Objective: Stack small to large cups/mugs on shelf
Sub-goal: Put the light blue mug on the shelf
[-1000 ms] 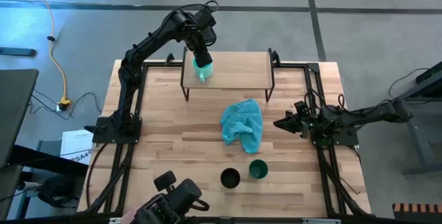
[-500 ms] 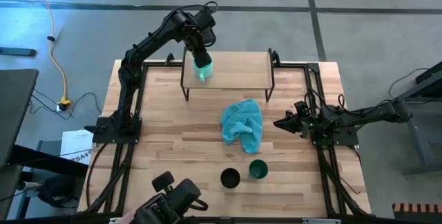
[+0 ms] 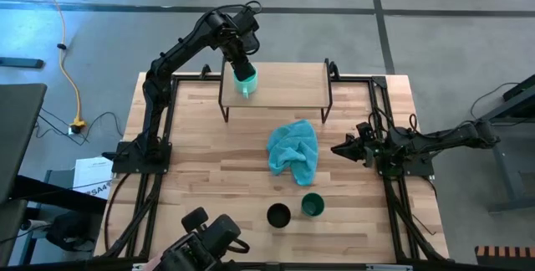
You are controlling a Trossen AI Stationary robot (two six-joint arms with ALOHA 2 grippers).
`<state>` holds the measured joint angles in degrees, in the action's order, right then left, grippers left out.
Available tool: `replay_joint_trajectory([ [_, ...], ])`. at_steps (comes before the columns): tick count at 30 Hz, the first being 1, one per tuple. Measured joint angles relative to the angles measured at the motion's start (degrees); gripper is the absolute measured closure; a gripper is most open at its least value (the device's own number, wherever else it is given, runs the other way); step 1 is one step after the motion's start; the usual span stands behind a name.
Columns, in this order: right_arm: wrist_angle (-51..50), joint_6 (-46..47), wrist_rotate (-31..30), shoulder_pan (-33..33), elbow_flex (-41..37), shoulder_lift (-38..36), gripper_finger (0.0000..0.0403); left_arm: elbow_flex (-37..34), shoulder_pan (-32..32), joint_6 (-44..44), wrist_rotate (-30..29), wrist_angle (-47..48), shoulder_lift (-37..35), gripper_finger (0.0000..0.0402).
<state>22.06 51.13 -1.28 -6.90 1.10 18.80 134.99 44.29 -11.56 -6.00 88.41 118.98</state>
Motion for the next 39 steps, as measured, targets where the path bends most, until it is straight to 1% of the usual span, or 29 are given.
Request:
replay_joint_trajectory([
  [5, 0.0, -0.1, 0.0, 0.0, 0.0, 0.0, 0.0324, 0.0, 0.0, 0.0, 0.4, -0.7, 0.0, 0.0344],
  [10, 0.0, 0.0, 0.0, 0.0, 0.0, 0.0, 0.0324, 0.0, 0.0, 0.0, 4.2, -1.2, 0.0, 0.0343],
  [16, 0.0, 0.0, 0.0, 0.0, 0.0, 0.0, 0.0324, 0.0, 0.0, 0.0, 3.9, -1.5, 0.0, 0.0343],
  [19, 0.0, 0.0, 0.0, 0.0, 0.0, 0.0, 0.0324, 0.0, 0.0, 0.1, 2.2, -1.4, 0.0, 0.0344],
  [25, 0.0, 0.0, 0.0, 0.0, 0.0, 0.0, 0.0324, 0.0, 0.0, 0.3, 1.1, -1.4, 0.0, 0.0343],
  [39, 0.0, 0.0, 0.0, 0.0, 0.0, 0.0, 0.0324, 0.0, 0.0, 0.3, 1.3, -1.3, 0.0, 0.0343],
])
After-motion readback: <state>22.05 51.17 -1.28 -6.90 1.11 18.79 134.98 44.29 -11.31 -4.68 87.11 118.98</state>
